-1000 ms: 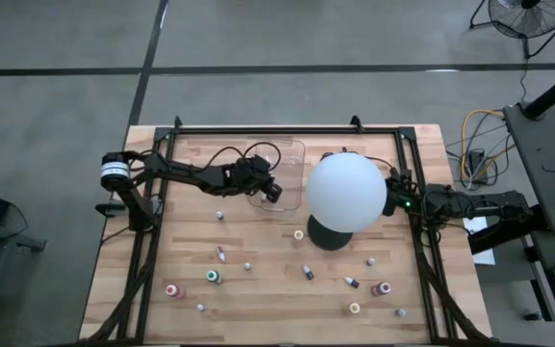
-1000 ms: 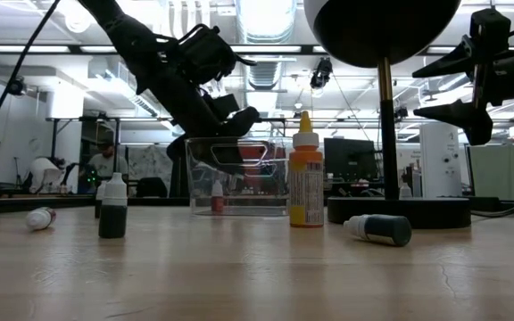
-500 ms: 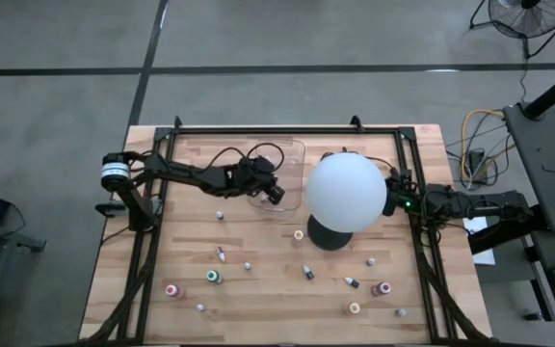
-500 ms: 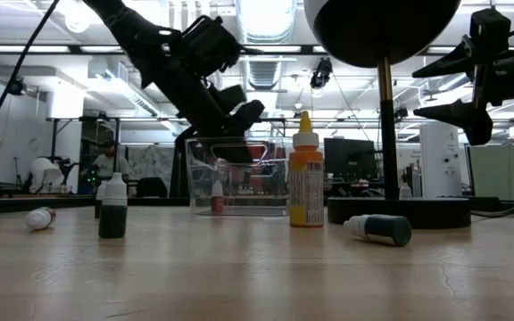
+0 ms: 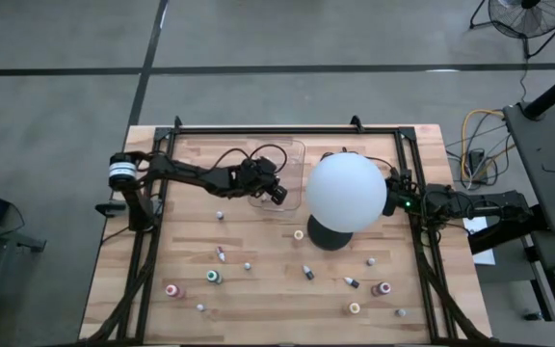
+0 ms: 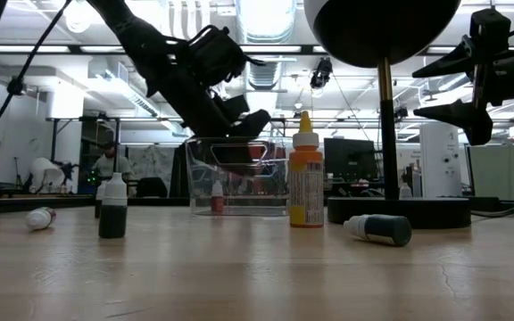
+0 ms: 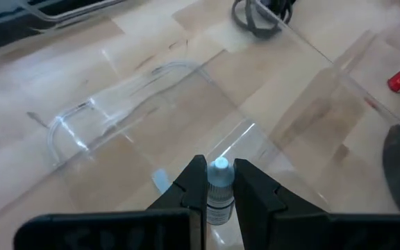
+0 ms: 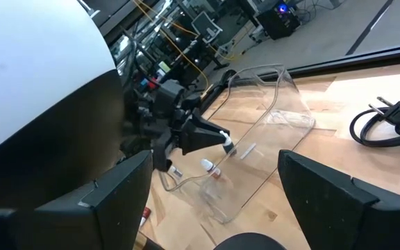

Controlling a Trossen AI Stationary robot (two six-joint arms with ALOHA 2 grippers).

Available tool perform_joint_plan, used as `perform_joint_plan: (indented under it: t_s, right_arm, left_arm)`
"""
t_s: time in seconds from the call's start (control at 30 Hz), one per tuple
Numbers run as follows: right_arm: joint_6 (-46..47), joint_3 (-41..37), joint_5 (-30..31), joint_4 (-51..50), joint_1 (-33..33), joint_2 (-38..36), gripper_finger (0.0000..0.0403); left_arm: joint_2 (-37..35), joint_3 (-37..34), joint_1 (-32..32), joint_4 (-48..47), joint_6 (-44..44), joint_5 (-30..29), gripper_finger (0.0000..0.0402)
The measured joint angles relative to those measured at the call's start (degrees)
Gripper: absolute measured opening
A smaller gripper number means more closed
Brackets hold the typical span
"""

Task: Pick & Place food coloring
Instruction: Put the small white food coloring bottle into the transparent bin

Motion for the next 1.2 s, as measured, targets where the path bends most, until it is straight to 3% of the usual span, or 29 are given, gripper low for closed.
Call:
perform_joint_plan:
  t_s: [1.2]
  right_arm:
    - [0.0, 0.0, 0.0, 0.0, 0.0, 0.0, 0.0302]
  left_arm:
    - [1.5, -0.4, -0.4, -0.1, -0.2, 0.6, 0.0054]
